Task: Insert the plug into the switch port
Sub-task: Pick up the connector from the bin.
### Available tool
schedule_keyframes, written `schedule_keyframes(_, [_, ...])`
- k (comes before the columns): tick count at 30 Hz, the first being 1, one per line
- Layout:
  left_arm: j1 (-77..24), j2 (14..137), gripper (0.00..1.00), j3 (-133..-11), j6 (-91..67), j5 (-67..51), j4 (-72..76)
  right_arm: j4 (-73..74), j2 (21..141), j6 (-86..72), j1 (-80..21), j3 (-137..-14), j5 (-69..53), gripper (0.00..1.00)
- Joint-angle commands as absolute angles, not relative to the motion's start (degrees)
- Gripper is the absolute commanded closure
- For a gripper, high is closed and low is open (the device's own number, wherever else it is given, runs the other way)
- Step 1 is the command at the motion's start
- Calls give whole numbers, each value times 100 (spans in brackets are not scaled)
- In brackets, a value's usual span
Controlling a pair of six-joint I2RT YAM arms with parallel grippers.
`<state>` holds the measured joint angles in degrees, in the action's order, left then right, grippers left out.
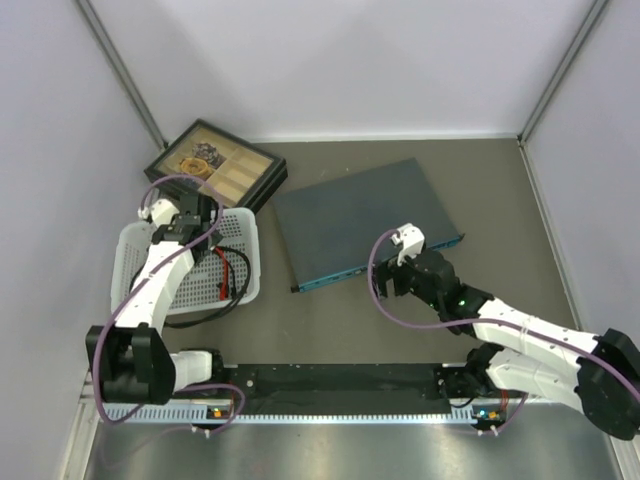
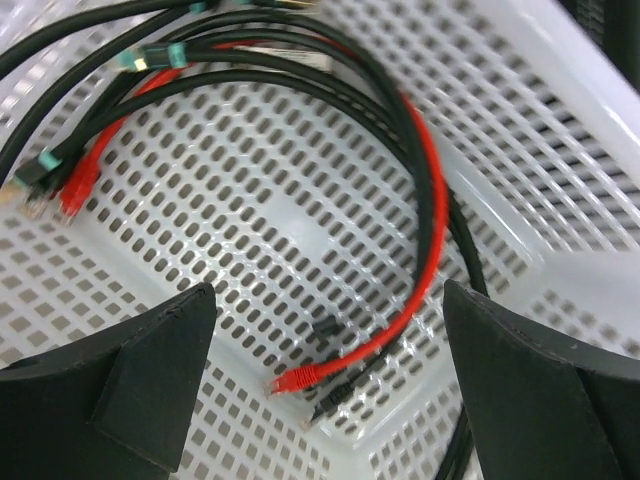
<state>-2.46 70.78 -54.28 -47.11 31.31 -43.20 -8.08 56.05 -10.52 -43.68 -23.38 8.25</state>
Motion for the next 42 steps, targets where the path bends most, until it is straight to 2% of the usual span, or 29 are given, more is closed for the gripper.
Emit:
schedule_keyframes(1, [-44,7172,1,-5247,-5570,3621,-4281,-485,5844,-1125,-4333,-2715,537,6])
schedule_keyframes(12, [624,7638,1,-5282,-5739,3920,-4025,-70,6090,-1055,-4324,-3111,439,5])
schedule_keyframes(17, [790,7611,1,-5537,-5379,4236,-3973,-61,6275,-967,-4333,-3278,387,6])
schedule_keyframes(22, [1151,7830,1,-5756,-4870,3894,-3752,-114,6468,-853,-4333,-3340,325,5])
schedule_keyframes(26, [1160,8060,1,-6213,-4492,4183,-4008,-149,6522,-826,-4333,-3366,255,5])
schedule_keyframes(29, [1265,7972,1,-6118,-4289,4368,-3912,-176,6504,-791,-4333,-3340,272,5])
schedule_keyframes(36, [1854,7867,1,-5643,-4465,3850,-3824,-228,6548,-773,-4324,-3296,273,5])
schedule_keyframes(42, [1881,7892,1,-5388,-4474,3227,-3709,-264,6609,-773,-4333,-3296,237,5])
